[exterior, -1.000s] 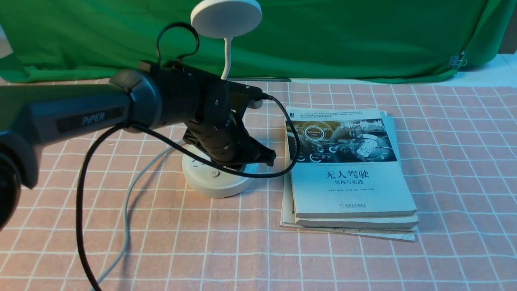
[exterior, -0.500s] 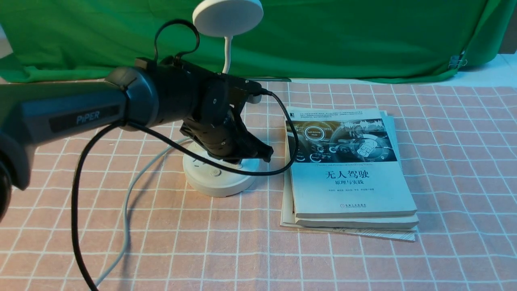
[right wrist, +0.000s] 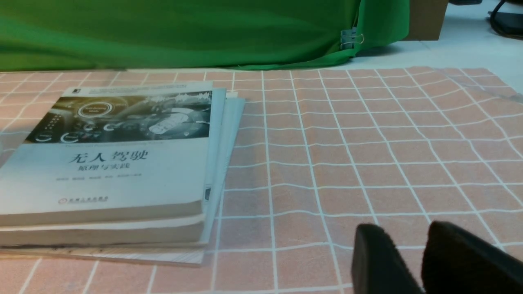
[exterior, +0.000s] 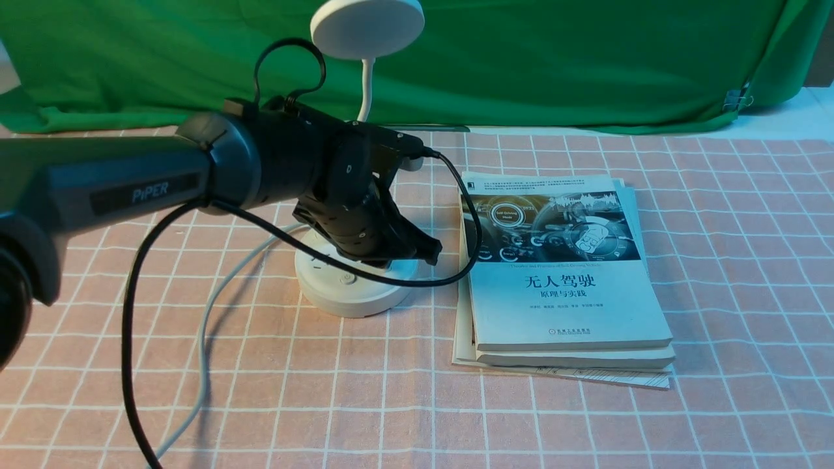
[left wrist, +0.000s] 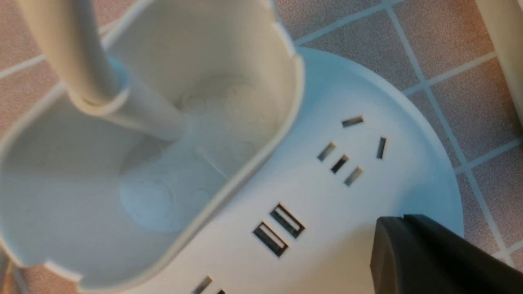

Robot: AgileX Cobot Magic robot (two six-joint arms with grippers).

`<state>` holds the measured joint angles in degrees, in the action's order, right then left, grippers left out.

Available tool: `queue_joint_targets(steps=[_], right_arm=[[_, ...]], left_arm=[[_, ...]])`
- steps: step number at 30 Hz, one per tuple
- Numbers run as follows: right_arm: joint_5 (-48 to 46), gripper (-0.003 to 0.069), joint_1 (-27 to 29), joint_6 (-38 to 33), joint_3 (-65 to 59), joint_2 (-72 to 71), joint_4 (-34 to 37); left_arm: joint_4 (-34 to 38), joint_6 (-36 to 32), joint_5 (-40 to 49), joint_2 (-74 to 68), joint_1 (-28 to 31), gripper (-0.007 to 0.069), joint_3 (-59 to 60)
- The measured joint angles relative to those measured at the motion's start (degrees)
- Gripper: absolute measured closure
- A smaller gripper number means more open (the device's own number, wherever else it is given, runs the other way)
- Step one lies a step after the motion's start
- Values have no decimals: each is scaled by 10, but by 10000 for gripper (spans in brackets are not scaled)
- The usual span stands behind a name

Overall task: Turn on the table lamp on the pink coffee tablecloth with your hand.
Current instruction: 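Press the power button on the lamp base to turn the lamp on with the left gripper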

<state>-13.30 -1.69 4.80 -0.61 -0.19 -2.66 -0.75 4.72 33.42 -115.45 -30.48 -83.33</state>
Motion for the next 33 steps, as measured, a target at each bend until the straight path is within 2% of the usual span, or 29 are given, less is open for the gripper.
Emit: queue_joint_targets(steps=[33], right_arm=[[0,418,0,0,0,0,0]], left_arm=[[2,-8,-6,3,0,603,19]])
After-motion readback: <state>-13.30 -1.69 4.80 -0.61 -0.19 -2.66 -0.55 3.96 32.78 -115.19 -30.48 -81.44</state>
